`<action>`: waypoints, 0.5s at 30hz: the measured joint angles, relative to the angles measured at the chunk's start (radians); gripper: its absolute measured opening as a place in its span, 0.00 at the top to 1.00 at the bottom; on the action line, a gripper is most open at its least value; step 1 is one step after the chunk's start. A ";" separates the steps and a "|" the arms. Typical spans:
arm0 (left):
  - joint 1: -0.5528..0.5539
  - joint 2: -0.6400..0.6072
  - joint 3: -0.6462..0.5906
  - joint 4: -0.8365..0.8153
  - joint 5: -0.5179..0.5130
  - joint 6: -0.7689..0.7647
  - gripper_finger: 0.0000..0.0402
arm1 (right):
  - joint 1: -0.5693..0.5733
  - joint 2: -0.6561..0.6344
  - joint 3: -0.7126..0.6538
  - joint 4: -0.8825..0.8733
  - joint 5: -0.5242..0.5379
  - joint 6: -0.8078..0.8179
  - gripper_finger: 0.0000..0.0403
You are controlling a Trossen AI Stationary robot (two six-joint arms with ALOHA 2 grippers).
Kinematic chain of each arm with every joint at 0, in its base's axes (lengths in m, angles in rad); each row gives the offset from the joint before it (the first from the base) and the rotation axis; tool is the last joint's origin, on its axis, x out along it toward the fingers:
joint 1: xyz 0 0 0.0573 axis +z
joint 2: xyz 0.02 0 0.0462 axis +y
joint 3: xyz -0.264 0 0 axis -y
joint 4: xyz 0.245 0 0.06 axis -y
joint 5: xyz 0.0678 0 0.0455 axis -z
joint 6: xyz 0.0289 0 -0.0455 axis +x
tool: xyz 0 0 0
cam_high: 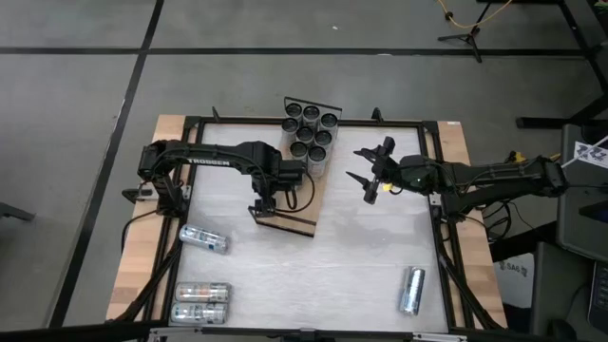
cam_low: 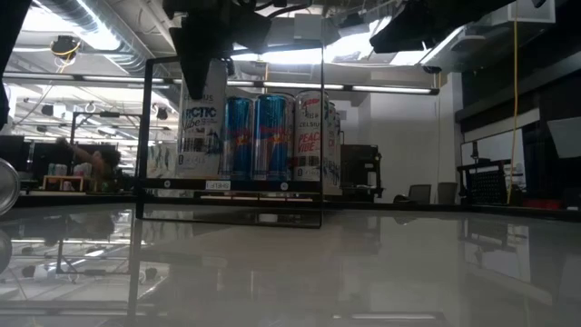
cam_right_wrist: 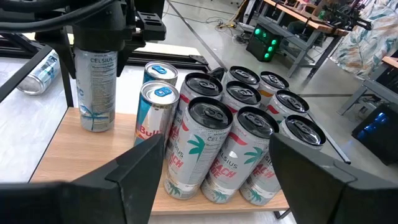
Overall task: Place canned beverage on shelf
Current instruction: Put the top right blue soda can on the shelf
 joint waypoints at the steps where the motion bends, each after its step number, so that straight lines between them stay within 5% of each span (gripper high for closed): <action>1: 0.000 0.000 0.000 0.000 0.000 0.000 0.32 | 0.000 0.000 0.000 0.000 0.000 0.000 0.29; 15: 0.000 0.003 -0.002 0.001 0.001 0.000 0.16 | 0.000 0.000 0.000 0.000 0.000 0.000 0.29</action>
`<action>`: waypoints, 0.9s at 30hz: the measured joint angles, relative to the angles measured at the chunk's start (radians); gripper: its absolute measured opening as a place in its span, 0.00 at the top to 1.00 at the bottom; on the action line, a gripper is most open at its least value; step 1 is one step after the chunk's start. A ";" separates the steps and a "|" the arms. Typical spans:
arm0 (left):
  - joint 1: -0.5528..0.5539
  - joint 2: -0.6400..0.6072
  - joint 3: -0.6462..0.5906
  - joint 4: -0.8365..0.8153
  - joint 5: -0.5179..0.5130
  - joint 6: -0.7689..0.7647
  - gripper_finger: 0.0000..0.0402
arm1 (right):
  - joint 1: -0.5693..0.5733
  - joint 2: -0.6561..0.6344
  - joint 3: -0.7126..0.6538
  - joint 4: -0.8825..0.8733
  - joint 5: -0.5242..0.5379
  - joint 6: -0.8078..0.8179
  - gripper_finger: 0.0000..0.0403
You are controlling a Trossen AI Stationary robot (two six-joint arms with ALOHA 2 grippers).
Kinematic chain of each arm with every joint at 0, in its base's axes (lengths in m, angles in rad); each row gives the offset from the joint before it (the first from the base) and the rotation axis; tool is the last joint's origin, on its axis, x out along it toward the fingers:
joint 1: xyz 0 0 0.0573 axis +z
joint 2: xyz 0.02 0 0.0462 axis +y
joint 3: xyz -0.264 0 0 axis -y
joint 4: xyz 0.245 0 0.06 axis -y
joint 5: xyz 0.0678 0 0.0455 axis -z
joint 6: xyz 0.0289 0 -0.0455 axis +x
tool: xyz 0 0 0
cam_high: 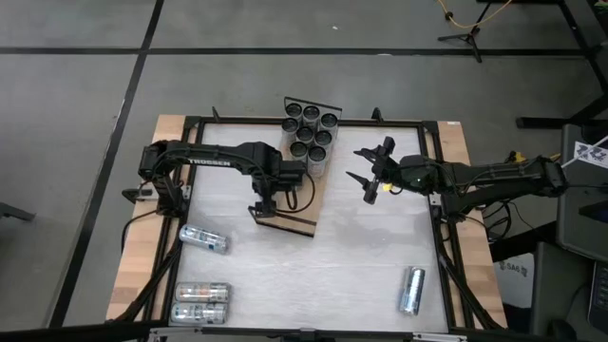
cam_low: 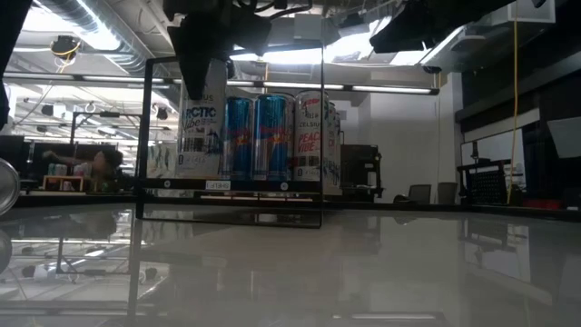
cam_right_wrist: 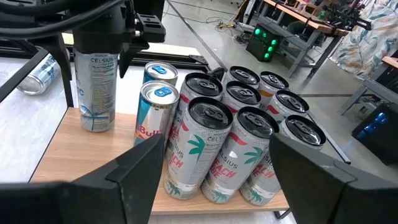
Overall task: Place canned beverage on shelf
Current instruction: Put the top right blue soda can on the shelf
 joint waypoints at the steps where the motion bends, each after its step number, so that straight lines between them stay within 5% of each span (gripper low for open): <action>1: 0.000 0.000 0.000 0.000 0.000 -0.001 0.15 | 0.000 0.000 0.000 0.000 0.000 0.000 0.29; 27: 0.000 -0.087 0.002 -0.008 0.005 -0.053 0.16 | 0.000 0.000 0.000 0.001 0.000 0.000 0.29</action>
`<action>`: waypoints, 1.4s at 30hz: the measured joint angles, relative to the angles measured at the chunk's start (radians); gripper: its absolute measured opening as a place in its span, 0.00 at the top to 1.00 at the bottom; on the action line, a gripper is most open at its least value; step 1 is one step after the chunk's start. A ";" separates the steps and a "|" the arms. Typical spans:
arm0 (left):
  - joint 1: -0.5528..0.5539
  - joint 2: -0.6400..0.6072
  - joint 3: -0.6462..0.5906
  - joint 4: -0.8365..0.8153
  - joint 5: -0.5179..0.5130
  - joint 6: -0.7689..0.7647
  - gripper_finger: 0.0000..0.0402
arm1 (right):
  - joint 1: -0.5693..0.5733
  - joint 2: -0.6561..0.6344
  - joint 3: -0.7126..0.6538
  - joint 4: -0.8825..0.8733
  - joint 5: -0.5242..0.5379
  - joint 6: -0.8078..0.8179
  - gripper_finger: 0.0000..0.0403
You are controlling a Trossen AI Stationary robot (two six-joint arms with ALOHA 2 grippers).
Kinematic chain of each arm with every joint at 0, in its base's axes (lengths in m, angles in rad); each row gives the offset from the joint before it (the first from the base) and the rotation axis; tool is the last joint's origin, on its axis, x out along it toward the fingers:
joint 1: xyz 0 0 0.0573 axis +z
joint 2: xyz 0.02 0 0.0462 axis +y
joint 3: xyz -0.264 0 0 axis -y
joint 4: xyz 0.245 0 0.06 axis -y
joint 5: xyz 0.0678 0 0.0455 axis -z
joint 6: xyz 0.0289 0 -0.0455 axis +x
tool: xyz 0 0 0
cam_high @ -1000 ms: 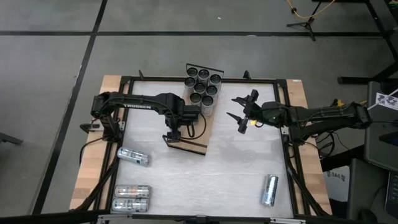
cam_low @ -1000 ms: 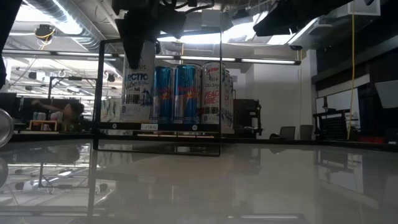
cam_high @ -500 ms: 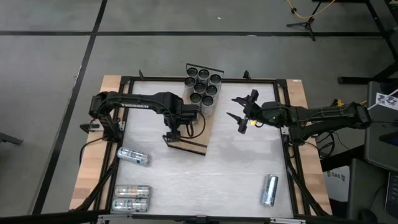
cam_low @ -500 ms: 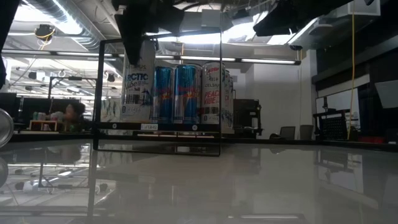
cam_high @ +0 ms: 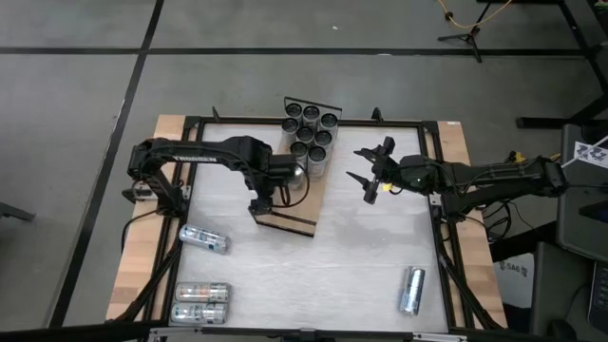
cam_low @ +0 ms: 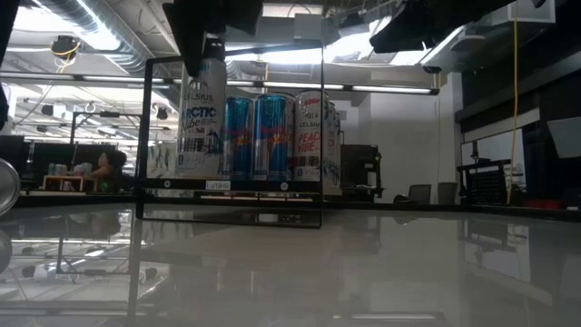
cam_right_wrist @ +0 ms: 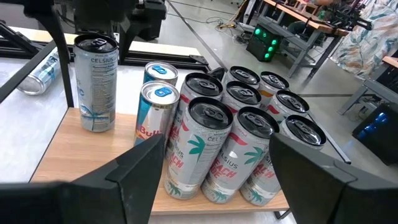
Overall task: Place canned beverage on shelf
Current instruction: Put the top right blue soda can on the shelf, then put the bottom right silver soda can on the shelf aligned with the other silver soda can
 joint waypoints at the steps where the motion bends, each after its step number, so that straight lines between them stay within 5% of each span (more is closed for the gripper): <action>1: 0.000 -0.004 0.000 0.000 0.000 0.000 0.16 | 0.000 0.000 0.000 0.000 0.000 0.000 0.29; 18: -0.018 -0.130 0.000 -0.101 0.000 -0.077 0.16 | 0.000 0.000 0.000 0.000 0.000 0.000 0.29; 28: -0.153 -0.259 -0.002 -0.152 -0.007 -0.239 0.16 | 0.000 0.000 0.000 0.000 0.000 0.000 0.29; 34: -0.236 -0.308 -0.003 -0.149 -0.115 -0.385 0.16 | 0.000 0.000 0.000 -0.001 0.000 0.000 0.29; 42: -0.317 -0.314 -0.009 -0.113 -0.140 -0.419 0.16 | 0.001 -0.002 0.000 -0.004 -0.013 0.003 0.29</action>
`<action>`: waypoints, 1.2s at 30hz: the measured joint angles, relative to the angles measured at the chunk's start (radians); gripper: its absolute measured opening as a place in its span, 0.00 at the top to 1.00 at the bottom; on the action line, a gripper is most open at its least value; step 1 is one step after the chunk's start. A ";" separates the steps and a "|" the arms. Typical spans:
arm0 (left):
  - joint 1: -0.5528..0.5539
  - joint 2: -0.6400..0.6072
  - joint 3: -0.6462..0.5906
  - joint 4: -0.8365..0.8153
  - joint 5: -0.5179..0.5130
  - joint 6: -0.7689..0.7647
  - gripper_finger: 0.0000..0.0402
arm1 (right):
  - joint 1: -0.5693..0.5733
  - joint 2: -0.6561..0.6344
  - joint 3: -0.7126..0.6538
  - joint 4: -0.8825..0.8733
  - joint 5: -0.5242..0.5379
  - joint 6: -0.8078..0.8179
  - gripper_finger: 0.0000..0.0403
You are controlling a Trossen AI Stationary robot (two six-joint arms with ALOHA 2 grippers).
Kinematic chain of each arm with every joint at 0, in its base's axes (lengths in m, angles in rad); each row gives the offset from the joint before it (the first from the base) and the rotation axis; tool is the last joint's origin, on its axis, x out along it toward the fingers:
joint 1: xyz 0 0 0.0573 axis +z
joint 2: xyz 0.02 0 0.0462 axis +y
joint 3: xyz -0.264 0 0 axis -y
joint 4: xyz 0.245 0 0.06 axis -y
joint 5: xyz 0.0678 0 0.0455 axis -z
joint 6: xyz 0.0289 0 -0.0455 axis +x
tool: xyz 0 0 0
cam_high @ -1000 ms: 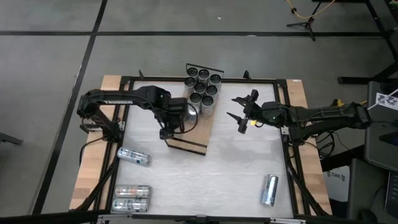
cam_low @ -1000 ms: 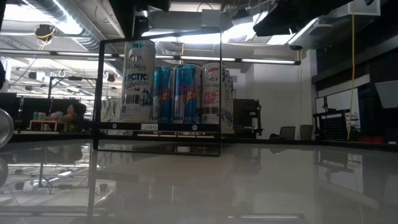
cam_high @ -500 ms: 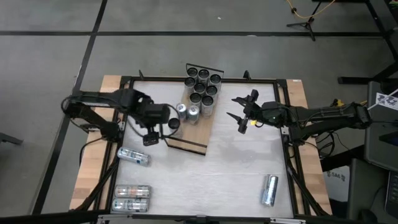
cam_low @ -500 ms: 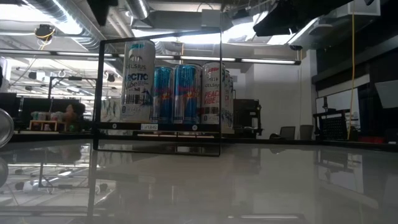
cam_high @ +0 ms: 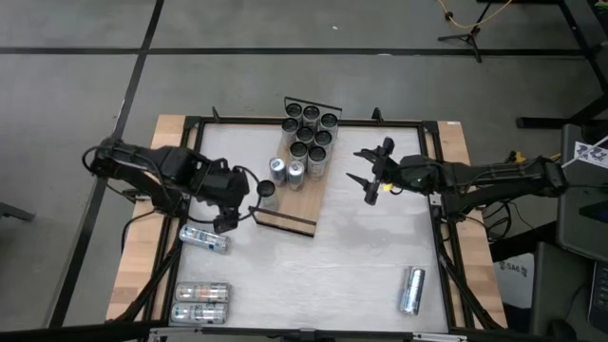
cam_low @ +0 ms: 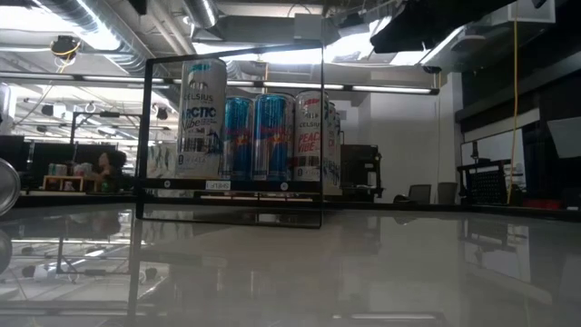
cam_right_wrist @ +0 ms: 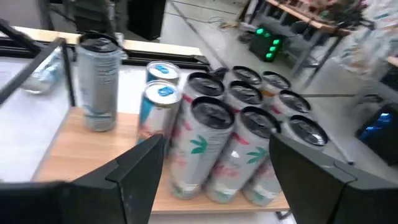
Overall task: Place canned beverage on shelf
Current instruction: Put the bottom right silver soda can on the shelf aligned with the other silver soda can
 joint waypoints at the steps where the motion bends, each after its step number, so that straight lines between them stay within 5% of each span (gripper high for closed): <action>1: -0.011 -0.002 -0.010 0.031 -0.018 0.008 0.16 | 0.000 -0.004 0.000 -0.006 -0.020 0.013 0.29; 9: -0.082 -0.119 -0.264 0.413 -0.029 0.090 0.16 | 0.000 -0.119 0.000 -0.182 -0.190 0.256 0.29; 22: -0.098 -0.334 -0.637 0.732 -0.055 0.060 0.16 | 0.000 -0.247 0.000 -0.302 -0.328 0.550 0.29; 27: -0.098 -0.382 -0.733 0.859 -0.054 0.086 0.16 | 0.001 -0.229 0.053 -0.359 -0.407 0.639 0.29; 36: -0.098 -0.392 -0.777 0.994 -0.051 0.176 0.16 | 0.163 -0.143 0.216 -0.592 -0.363 0.873 0.29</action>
